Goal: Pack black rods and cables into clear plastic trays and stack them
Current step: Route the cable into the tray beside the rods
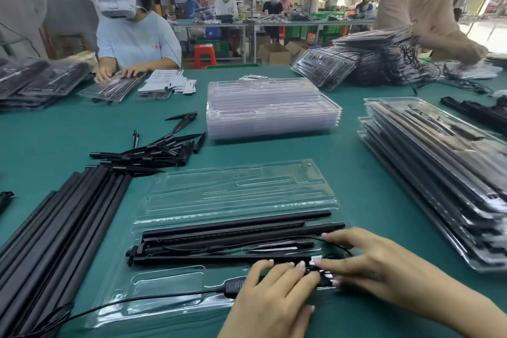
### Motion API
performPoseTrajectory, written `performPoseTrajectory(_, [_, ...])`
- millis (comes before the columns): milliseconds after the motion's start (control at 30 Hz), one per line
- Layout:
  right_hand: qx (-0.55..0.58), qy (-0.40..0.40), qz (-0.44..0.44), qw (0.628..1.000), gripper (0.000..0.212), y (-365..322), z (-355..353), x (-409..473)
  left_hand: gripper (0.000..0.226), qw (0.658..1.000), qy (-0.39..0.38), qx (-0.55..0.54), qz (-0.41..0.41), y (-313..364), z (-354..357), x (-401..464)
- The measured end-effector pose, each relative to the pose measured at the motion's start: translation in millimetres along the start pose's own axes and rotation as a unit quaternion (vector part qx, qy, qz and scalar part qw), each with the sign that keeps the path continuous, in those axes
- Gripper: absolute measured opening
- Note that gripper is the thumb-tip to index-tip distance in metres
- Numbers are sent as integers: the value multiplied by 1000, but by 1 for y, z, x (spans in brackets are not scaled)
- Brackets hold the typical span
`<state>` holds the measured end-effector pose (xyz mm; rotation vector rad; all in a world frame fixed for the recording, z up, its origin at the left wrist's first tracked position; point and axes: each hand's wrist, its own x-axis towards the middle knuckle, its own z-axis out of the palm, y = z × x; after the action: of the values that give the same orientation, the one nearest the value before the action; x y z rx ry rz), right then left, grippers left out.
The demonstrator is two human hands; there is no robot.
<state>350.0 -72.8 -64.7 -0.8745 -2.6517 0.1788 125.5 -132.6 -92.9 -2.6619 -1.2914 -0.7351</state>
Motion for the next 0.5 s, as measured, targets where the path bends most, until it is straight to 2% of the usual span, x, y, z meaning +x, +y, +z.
performPoseTrajectory(67, [-43,20,-11,999,43,-5,1,-1,30,1000,-4,-1,-12,1,2,0])
performPoseTrajectory(300, [-141,63,-38,987,43,-6,4,-1,26,996,54,39,-54,8,-1,12])
performPoseTrajectory(400, [-151,63,-42,986,45,-7,1,0,16,994,72,58,-57,6,-3,19])
performPoseTrajectory(500, [-146,65,-61,985,50,-8,4,1,16,994,84,49,-57,4,1,18])
